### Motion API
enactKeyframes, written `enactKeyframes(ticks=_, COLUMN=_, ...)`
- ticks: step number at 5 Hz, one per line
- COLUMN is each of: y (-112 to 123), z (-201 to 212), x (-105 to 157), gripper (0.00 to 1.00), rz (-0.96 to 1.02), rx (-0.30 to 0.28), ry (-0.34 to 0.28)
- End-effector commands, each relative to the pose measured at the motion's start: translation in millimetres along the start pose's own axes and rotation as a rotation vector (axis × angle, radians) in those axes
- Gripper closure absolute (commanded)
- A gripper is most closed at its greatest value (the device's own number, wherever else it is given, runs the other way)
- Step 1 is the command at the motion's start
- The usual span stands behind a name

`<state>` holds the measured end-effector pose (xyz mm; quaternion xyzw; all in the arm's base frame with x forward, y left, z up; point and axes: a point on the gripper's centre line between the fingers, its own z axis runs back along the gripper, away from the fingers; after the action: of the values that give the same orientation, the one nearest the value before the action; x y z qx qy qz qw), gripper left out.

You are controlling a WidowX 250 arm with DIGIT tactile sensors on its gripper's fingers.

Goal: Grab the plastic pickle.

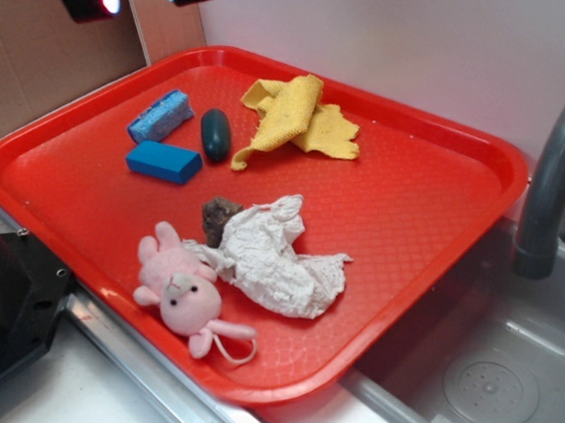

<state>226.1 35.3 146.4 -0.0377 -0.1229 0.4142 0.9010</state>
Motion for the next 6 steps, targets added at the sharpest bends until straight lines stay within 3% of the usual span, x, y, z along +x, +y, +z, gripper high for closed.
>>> enactKeyframes(ticks=1, y=-5, z=-35, x=17, gripper=0.00, rz=0.089, rx=-0.027, ry=0.047)
enactKeyframes(ticks=4, y=-6, z=-113, x=-4, gripper=0.00, rz=0.058, rx=0.091, ry=0.171)
enactKeyframes(ticks=5, y=14, z=-114, x=-18, gripper=1.00, rz=0.090, rx=0.111, ry=0.151)
enactKeyframes(ticks=6, y=20, z=-100, x=-20, gripper=1.00, rz=0.042, rx=0.114, ry=0.134)
